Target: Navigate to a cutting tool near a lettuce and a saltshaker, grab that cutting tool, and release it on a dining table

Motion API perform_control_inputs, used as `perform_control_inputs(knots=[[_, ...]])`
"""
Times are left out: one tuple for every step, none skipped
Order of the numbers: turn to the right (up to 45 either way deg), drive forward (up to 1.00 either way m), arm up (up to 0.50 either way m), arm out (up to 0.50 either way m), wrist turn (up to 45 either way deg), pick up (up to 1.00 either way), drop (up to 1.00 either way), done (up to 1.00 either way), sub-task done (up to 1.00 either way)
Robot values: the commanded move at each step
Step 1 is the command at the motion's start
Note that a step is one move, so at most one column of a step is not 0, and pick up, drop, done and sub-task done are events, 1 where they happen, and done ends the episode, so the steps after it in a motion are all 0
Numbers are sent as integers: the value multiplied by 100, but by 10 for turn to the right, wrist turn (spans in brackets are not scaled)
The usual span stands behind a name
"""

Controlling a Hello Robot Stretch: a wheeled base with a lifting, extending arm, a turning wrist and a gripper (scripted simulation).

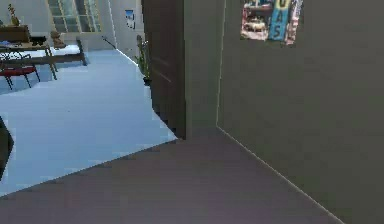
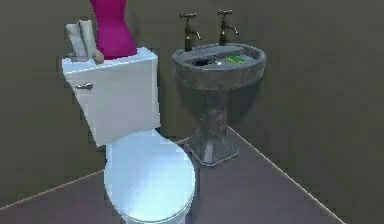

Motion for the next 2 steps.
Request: perform_control_inputs(knots=[[-450, 0, 0, 0, 0, 0, 0, 0, 0], [-450, 0, 0, 0, 0, 0, 0, 0, 0]])
